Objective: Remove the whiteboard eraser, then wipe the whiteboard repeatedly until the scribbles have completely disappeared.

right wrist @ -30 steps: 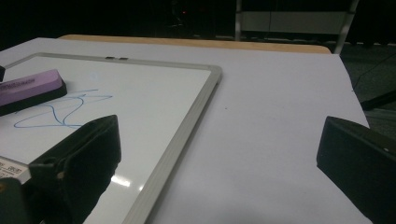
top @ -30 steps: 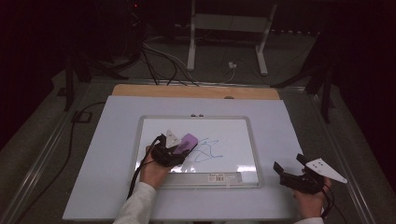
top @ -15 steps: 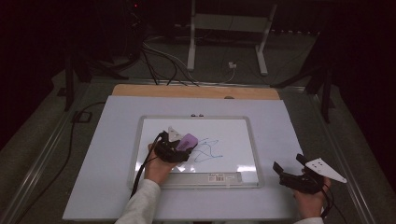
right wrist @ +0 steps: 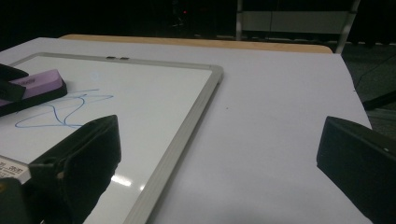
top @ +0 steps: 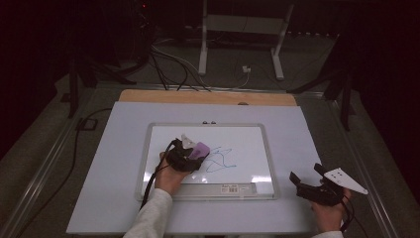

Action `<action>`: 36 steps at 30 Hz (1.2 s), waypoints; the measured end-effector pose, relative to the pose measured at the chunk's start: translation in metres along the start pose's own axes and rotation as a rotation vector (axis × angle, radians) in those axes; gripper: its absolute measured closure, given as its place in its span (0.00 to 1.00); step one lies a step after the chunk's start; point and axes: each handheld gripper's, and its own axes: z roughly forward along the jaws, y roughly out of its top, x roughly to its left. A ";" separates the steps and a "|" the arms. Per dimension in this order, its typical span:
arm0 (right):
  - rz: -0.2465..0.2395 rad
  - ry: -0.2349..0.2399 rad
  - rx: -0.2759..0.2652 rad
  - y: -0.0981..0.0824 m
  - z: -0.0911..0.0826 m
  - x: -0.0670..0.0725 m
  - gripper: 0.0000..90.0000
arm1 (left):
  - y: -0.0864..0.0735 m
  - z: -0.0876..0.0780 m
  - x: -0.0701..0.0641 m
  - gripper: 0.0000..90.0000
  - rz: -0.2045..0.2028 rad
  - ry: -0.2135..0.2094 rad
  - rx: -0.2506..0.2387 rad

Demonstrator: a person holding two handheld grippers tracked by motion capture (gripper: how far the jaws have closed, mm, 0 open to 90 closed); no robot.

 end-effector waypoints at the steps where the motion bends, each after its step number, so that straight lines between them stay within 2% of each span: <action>1: 0.000 0.000 -0.001 0.000 0.000 0.000 0.00 | 0.000 0.000 0.000 0.47 -0.002 -0.001 0.000; 12: 0.004 0.000 -0.001 0.000 0.000 -0.001 0.00 | -0.001 -0.002 0.006 0.47 -0.019 0.008 0.005; 36: 0.003 -0.001 -0.001 0.000 0.000 -0.002 0.00 | -0.001 -0.001 0.005 0.47 -0.016 0.021 0.003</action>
